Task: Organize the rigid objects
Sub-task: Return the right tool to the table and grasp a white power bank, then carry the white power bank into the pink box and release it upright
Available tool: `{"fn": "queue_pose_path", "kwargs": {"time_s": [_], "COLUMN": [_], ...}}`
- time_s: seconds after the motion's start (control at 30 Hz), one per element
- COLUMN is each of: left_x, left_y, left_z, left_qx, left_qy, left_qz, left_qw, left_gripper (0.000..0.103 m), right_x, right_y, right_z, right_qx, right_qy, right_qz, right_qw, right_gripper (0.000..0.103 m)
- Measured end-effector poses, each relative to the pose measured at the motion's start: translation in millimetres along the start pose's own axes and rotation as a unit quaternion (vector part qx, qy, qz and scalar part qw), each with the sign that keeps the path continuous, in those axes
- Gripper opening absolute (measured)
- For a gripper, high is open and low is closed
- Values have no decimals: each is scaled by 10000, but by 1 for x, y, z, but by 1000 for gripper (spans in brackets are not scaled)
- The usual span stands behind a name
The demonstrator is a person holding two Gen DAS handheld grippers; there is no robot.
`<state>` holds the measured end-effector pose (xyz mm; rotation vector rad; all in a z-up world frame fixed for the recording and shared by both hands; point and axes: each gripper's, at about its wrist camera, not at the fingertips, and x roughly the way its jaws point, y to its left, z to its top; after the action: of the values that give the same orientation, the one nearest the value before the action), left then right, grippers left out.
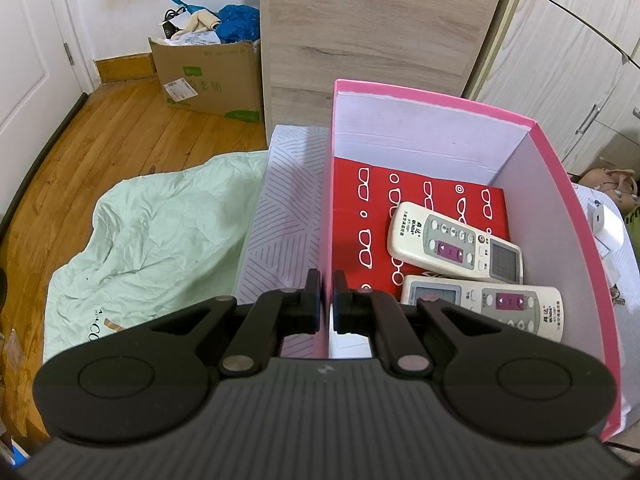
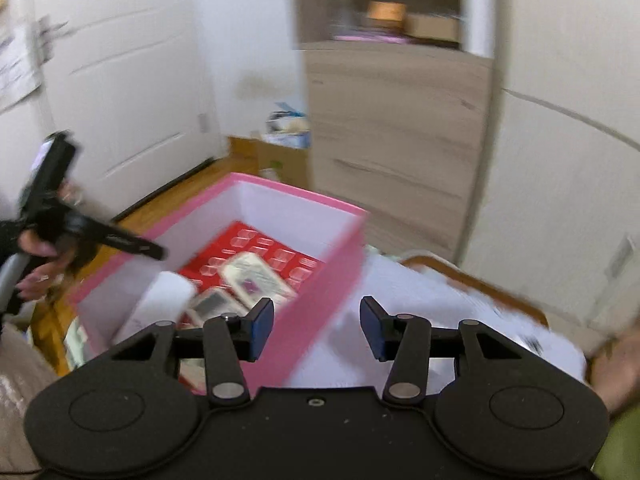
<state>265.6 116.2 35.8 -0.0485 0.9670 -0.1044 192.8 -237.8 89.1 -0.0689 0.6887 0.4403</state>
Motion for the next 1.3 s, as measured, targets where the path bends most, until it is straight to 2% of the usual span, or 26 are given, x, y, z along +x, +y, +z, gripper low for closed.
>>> {"fn": "queue_pose_path", "kwargs": {"time_s": [0.13, 0.2, 0.3, 0.53, 0.67, 0.8, 0.83, 0.87, 1.03, 1.3], "left_x": [-1, -2, -2, -3, -4, -4, -4, -4, -4, -4], "left_y": [-4, -6, -5, -8, -9, -10, -10, -10, -8, -6], "left_z": [0, -1, 0, -1, -1, -1, -1, 0, 0, -1], "left_qx": [37, 74, 34, 86, 96, 137, 157, 173, 190, 209], "left_qy": [-20, -47, -44, -64, -61, -60, -58, -56, -62, -73], "left_qz": [53, 83, 86, 142, 125, 116, 116, 116, 82, 98], "left_qw": [10000, 9999, 9999, 9998, 9999, 9998, 9998, 9998, 9998, 9997], "left_gripper": [5, 5, 5, 5, 5, 5, 5, 5, 5, 5], "right_x": [19, 25, 24, 33, 45, 44, 44, 42, 41, 15], "right_y": [-42, -49, -48, -36, -44, -45, -43, -39, -39, -38], "right_z": [-50, -72, -92, -109, -116, -120, -121, -121, -120, -107], "right_qx": [871, 1028, 1023, 647, 516, 389, 326, 262, 309, 547], "right_qy": [457, 653, 723, 984, 1129, 976, 904, 842, 658, -158], "right_qz": [-118, -346, -513, -666, -1043, -1038, -1004, -946, -904, -562], "right_qw": [9951, 9920, 9908, 9908, 9868, 9890, 9903, 9916, 9932, 9968], "right_gripper": [53, 53, 53, 55, 63, 65, 58, 43, 43, 43]}}
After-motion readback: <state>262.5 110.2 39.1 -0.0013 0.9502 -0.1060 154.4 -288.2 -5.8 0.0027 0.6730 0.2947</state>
